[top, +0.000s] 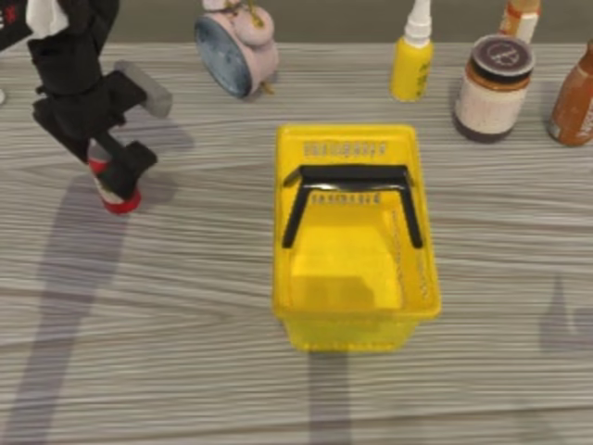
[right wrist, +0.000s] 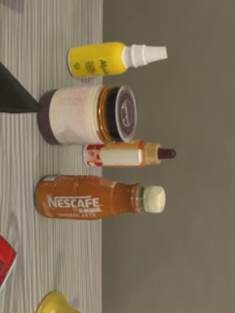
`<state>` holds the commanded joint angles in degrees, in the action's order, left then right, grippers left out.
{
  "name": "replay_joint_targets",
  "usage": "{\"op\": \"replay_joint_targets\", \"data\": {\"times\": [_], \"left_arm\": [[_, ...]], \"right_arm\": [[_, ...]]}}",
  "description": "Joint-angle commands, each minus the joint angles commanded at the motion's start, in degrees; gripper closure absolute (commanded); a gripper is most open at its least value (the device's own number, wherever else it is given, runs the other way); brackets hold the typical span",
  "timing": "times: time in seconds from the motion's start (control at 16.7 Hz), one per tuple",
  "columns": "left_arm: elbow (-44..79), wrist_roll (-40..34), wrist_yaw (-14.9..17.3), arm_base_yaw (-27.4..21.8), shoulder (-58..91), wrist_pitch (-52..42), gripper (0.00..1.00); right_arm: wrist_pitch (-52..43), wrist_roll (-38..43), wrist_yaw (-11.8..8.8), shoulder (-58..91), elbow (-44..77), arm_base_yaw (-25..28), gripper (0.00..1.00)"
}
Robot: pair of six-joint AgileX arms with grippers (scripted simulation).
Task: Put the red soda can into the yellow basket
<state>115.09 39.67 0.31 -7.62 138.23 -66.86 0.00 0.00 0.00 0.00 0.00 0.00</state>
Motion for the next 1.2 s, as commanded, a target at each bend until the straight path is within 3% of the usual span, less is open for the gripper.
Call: {"op": "replay_joint_targets", "data": {"times": [0.54,1.2], "left_arm": [[0.0,0.0,0.0,0.0,0.0,0.0,0.98],[-0.2,-0.1,0.5,-0.1,-0.2,0.6,1.0]], "right_arm": [[0.0,0.0,0.0,0.0,0.0,0.0,0.0],[0.0,0.0,0.0,0.0,0.0,0.0,0.0]]}}
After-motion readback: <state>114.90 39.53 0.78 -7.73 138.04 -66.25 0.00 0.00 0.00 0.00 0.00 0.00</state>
